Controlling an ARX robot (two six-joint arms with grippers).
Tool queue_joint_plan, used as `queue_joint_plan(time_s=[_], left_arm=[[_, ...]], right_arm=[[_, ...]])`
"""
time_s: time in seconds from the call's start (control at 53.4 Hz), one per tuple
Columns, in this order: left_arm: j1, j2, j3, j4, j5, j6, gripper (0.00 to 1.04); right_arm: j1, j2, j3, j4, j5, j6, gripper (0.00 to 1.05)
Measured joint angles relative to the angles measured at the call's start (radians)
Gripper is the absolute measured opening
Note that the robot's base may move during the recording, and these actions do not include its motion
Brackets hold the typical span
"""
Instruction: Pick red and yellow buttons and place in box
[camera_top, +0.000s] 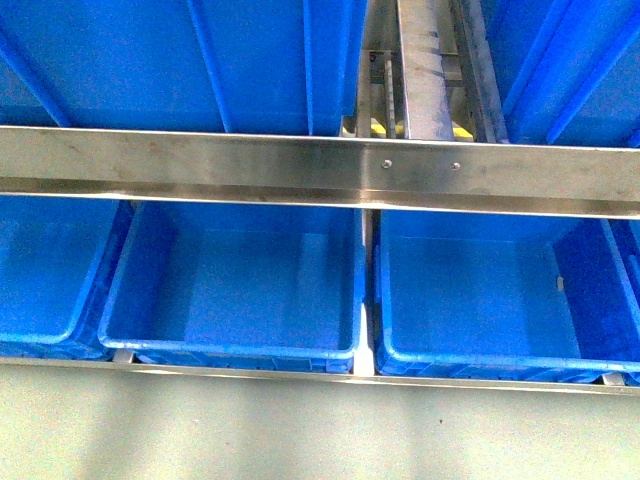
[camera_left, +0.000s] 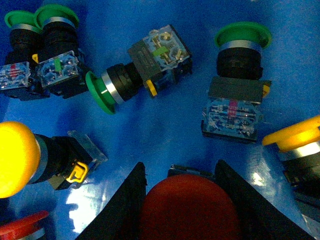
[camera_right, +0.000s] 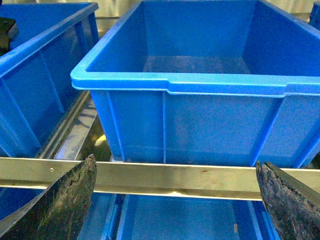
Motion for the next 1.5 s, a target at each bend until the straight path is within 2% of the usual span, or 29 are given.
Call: queue_joint_plan(time_s=[0.206,0.337,0.487,0.656,0.899,0.993,1.143,1.499], left_arm=[[-0.005,-0.108,-0.126,0.135,0.018,0.040,0.33],[-0.013,-0.287,-0.266,0.259,0.036,0.089,0.33],[-0.013,-0.486,-0.415,0.330,0.064,0.121,0.33],[-0.012,-0.699,-0.622,0.395,0.096,0.139,0.33],[-0.012,-1.165,-1.061,0.476,0.196,0.099,0.33],[0.010,-1.368,-1.216,0.476,0.217,0.053,0.33],[0.035,-1.556,-1.326,0.412,0.219,0.010,0.33],[-0.049,-1.825,-1.530,0.315,0.178,-0.013,0.33]], right_arm=[[0.000,0.000,0.000,0.000,0.000,0.000,0.97],[0.000,0.000,0.000,0.000,0.000,0.000,0.97],[0.000,0.000,0.000,0.000,0.000,0.000,0.97],[0.000,0.000,0.000,0.000,0.000,0.000,0.97],[0.000,0.000,0.000,0.000,0.000,0.000,0.97],[0.000,0.000,0.000,0.000,0.000,0.000,0.97],[0.000,0.000,0.000,0.000,0.000,0.000,0.97],[0.000,0.000,0.000,0.000,0.000,0.000,0.97]])
